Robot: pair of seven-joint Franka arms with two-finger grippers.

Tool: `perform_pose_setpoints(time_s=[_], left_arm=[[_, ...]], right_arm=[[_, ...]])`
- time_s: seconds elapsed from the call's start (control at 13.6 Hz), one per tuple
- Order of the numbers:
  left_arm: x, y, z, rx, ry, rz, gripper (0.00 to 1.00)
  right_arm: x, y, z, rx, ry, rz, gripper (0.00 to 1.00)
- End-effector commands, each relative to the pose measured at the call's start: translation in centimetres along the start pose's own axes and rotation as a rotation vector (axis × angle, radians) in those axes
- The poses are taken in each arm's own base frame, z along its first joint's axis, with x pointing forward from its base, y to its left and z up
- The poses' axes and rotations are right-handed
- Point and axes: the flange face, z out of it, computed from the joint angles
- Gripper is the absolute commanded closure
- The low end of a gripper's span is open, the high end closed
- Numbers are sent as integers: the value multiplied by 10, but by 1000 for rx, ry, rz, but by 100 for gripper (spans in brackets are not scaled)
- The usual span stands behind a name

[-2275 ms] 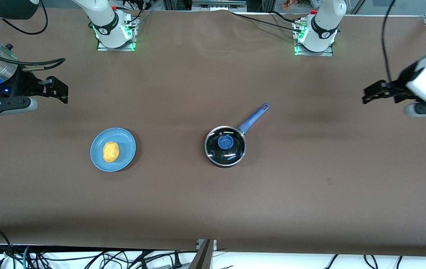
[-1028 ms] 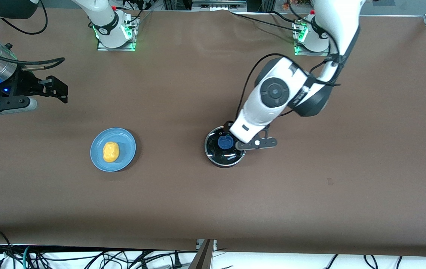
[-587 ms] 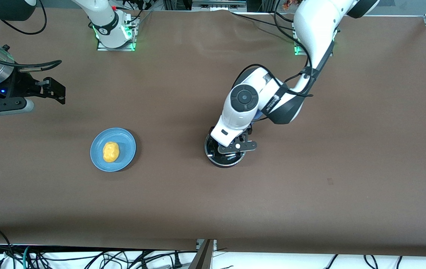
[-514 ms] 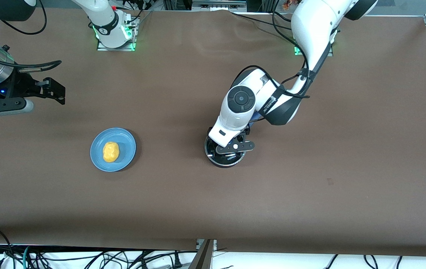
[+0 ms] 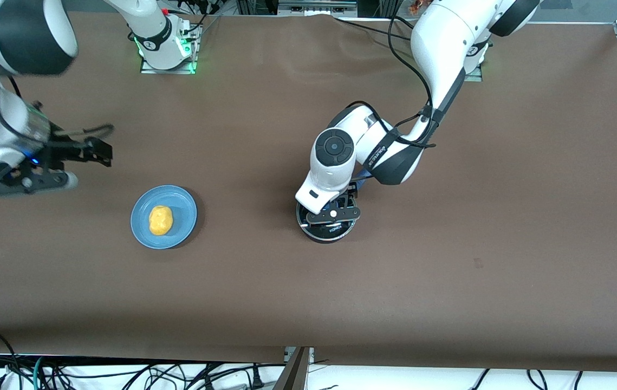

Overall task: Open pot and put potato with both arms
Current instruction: 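Grasp the lid knob with the left gripper while the right gripper reaches the potato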

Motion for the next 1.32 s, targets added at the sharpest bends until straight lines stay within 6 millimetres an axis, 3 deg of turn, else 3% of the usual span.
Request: perform_pose_setpoints(time_s=[0.0,0.15,0.44,0.66,0.95,1.1,1.25], left_arm=[[1,10,3,4,38,8,0],[1,10,1,3,39,7,0],[0,10,-3,10,39,4,33],[-1,11,-5,11,41,6,44],[1,5,-20,19,33,2,46],[10,-6,-47,2,52,-10,45],[30,-31,-78,-19,80,-8,45]], right_arm=[[13,-4,24,-6,-34,-18,1],[31,-7,57,2,-39,-22,0],[55,-16,146,6,-1,-28,1],[68,-20,205,18,-19,-20,1],[77,-26,249,82,-27,11,1],[79,-25,264,81,-24,8,1],[78,-23,277,80,-19,6,1]])
